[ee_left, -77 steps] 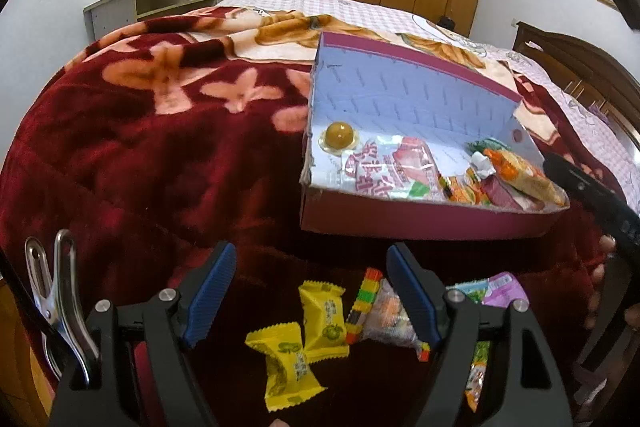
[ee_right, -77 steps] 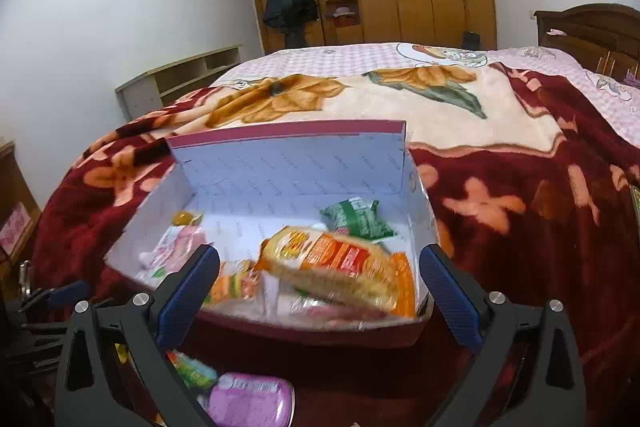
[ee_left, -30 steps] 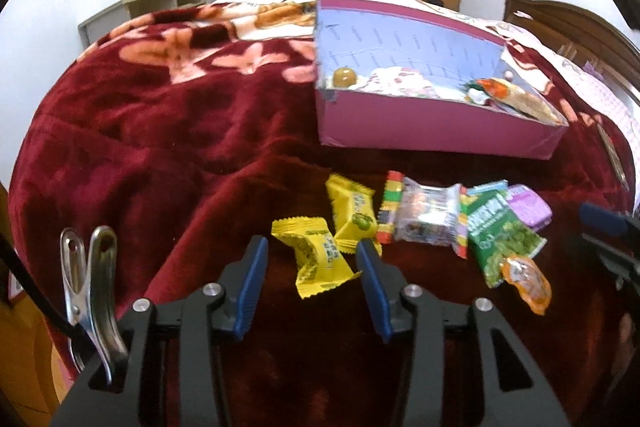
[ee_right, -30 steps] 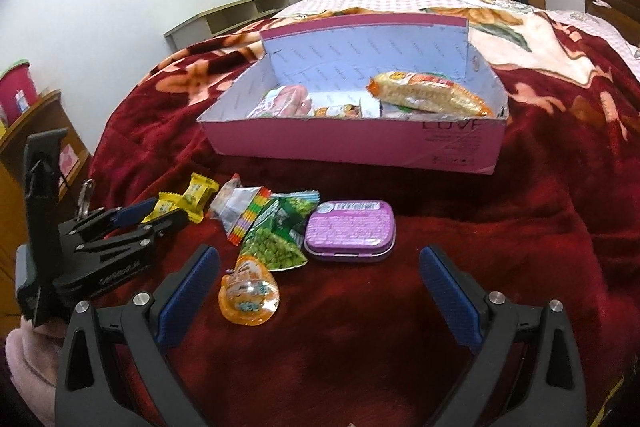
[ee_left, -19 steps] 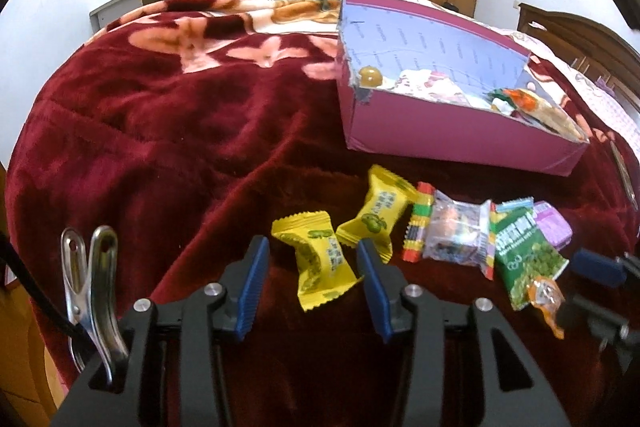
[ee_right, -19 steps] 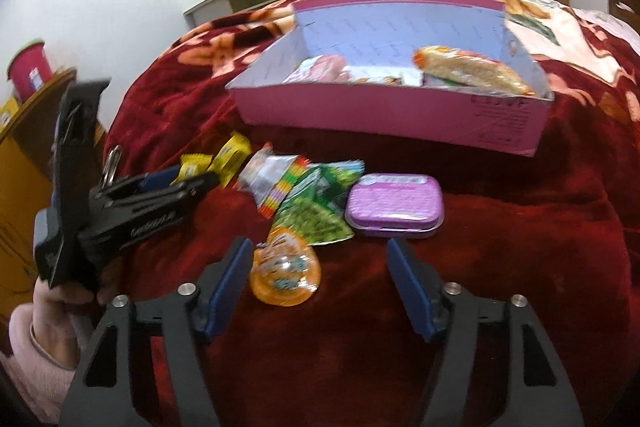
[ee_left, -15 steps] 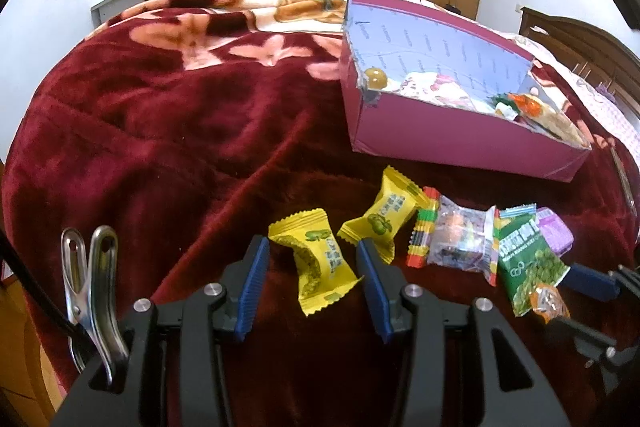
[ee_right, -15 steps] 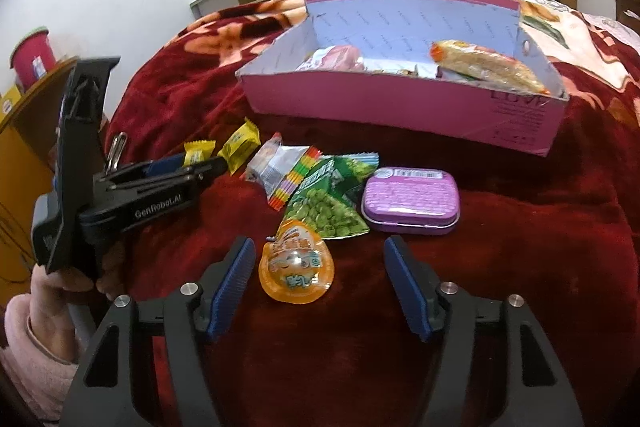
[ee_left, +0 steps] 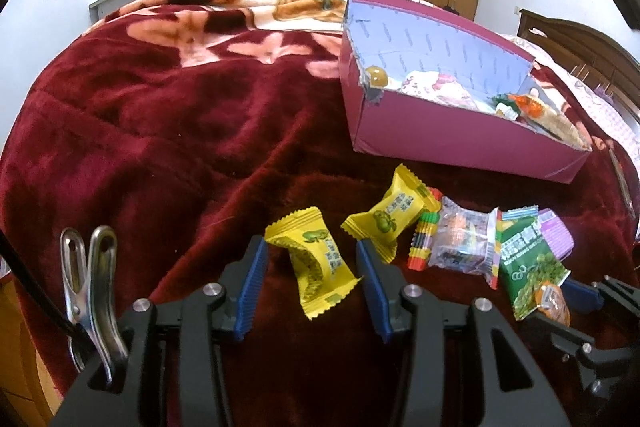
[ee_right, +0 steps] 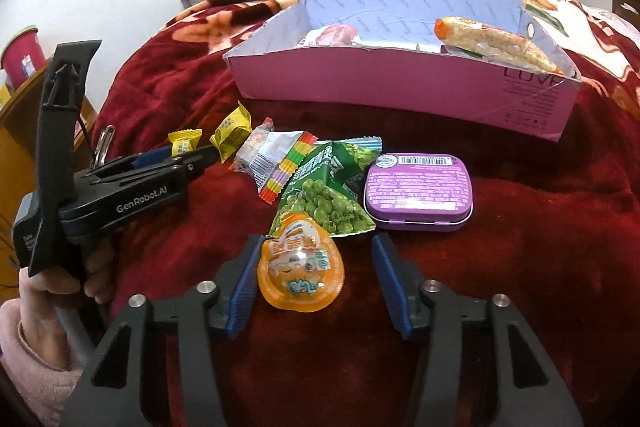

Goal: Organize snacks
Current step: 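Grasp the yellow candy packet with the left tool while the right tool grasps the orange jelly cup, then carry the candy packet and jelly cup into the pink box with both tools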

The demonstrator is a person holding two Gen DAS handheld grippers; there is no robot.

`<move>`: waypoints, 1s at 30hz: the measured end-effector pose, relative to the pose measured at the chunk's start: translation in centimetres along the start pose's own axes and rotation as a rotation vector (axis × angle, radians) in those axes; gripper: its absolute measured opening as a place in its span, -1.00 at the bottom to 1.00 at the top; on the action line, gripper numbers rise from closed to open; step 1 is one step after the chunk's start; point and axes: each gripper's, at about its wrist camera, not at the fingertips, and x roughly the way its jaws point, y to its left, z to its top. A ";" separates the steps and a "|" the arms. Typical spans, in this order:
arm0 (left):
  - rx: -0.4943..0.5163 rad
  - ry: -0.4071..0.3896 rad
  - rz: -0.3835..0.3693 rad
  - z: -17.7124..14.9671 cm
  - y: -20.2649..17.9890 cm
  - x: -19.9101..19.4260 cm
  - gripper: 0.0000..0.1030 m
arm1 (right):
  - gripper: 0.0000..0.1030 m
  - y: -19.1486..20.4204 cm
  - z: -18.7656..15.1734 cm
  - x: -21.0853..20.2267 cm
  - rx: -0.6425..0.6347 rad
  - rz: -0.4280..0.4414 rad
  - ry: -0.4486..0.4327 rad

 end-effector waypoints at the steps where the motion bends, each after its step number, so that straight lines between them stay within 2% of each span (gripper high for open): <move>1: -0.001 -0.004 0.002 0.0 0.0 -0.1 -0.17 | -0.07 -0.1 0.0 0.0 0.001 0.002 -0.001; 5: -0.010 -0.024 0.005 0.0 0.2 -0.9 -0.39 | -0.23 -0.2 -0.1 -0.3 0.000 0.015 -0.011; 20: 0.025 -0.107 -0.032 0.2 -1.4 -4.9 -0.39 | -0.26 0.3 -0.6 -2.5 -0.008 0.046 -0.070; 30: 0.029 -0.127 -0.061 1.1 -2.5 -6.8 -0.39 | -0.26 -0.6 0.3 -4.3 0.015 0.046 -0.128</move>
